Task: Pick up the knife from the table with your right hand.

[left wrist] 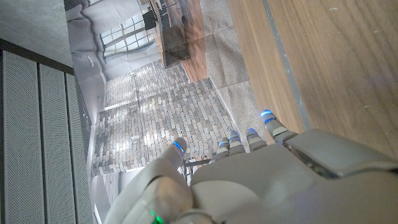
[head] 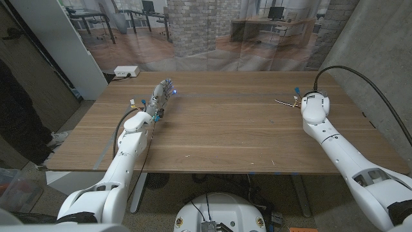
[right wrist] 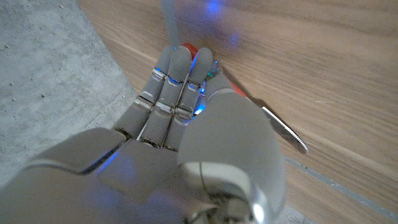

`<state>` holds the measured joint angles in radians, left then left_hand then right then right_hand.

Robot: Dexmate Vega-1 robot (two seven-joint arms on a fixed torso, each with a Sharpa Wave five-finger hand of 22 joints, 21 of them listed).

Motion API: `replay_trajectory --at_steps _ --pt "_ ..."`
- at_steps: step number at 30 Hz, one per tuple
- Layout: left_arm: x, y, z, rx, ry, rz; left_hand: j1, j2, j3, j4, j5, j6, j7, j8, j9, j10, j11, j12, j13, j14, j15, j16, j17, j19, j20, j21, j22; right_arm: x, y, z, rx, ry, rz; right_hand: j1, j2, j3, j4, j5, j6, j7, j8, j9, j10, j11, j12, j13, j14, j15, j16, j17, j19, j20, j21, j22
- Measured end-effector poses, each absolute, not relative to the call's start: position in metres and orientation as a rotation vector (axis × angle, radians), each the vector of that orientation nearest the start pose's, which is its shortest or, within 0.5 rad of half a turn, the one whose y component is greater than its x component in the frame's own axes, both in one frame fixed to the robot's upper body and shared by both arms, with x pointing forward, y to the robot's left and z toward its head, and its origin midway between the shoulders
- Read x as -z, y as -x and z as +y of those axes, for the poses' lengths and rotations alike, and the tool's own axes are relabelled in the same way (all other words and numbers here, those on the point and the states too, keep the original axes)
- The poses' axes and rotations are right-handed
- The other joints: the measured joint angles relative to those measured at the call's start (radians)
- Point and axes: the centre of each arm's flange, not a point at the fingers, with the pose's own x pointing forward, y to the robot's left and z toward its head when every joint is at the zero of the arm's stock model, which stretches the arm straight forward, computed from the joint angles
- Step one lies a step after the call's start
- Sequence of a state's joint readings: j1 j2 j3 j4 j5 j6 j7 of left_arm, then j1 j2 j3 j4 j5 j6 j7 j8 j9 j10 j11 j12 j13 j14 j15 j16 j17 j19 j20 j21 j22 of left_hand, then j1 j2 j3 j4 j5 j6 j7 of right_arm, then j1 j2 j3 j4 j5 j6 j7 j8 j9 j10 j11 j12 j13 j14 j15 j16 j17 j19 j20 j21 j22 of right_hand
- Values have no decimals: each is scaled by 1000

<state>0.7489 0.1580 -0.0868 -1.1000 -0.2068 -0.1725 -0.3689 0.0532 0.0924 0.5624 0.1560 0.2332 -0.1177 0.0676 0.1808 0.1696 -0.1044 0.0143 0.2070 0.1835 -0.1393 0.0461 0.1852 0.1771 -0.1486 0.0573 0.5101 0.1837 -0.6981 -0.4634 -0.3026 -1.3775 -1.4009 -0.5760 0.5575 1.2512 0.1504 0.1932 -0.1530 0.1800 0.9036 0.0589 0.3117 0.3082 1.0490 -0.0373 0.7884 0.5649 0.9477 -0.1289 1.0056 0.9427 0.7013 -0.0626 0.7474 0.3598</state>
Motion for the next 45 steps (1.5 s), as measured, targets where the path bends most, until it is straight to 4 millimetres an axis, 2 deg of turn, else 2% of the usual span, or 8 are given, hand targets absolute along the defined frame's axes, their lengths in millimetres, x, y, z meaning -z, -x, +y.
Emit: replay_trajectory --at_steps 10,34,45 --pt "15 -685 309 222 18 -560 0 0 0 0 0 -4 4 0 0 0 0 -4 0 0 0 0 0 0 0 0 0 -33 -652 -388 525 1601 277 8 -3 8 8 -1 1 -1 0 0 3 3 9 8 0 0 -4 16 -4 -4 15 5" --pt "13 -681 310 225 13 -573 0 0 0 0 0 -6 6 0 0 0 0 -4 0 0 0 0 0 0 0 -4 0 -52 -637 -382 564 1590 199 12 -7 10 12 5 1 -1 0 0 -4 11 17 22 7 0 -26 49 -22 -4 58 14" --pt "13 -678 311 226 14 -578 0 0 0 0 0 -6 6 0 0 0 0 -4 0 0 0 0 0 0 0 -4 0 -58 -631 -381 580 1586 171 12 -7 10 12 5 1 -1 0 0 -14 13 17 35 7 0 -34 69 -49 2 77 14"
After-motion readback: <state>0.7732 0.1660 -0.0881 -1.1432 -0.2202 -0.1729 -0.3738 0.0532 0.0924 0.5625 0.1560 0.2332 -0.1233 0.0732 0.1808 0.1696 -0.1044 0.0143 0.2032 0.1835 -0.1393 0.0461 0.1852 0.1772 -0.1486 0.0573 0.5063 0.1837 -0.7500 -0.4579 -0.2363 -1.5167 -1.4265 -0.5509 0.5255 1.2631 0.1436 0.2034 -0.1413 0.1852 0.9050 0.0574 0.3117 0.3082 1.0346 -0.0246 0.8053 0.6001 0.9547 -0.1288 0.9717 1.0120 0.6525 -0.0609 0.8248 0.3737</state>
